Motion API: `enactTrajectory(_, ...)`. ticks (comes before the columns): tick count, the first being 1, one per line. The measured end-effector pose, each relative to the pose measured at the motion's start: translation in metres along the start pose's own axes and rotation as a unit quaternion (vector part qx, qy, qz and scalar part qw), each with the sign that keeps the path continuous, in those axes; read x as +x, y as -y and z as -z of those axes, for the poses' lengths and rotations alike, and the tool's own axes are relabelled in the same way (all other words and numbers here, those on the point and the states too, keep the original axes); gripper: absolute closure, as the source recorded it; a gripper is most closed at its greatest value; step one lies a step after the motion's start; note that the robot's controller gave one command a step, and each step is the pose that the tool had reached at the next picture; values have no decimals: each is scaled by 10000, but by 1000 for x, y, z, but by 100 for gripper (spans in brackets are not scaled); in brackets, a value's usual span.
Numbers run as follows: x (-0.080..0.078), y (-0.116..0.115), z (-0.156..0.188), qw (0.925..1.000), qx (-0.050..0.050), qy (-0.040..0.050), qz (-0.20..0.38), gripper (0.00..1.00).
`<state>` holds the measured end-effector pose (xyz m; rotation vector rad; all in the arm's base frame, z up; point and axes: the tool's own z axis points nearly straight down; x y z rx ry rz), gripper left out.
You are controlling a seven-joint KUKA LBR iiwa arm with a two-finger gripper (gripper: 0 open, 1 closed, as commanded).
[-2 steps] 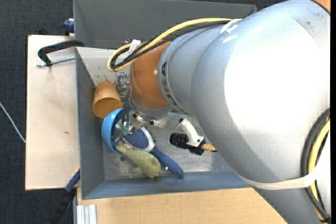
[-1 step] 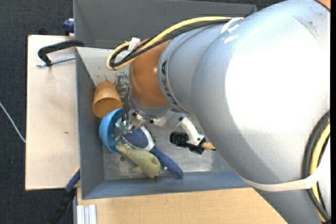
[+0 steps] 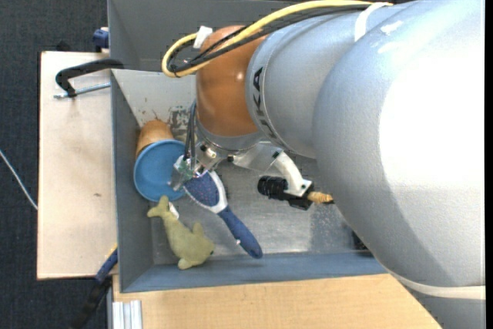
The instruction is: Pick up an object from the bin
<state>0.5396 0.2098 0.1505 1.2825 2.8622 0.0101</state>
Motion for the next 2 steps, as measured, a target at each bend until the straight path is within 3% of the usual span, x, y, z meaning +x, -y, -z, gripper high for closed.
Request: enactTrajectory(2, 0, -2, 30, 10000, 23, -7, 23, 100)
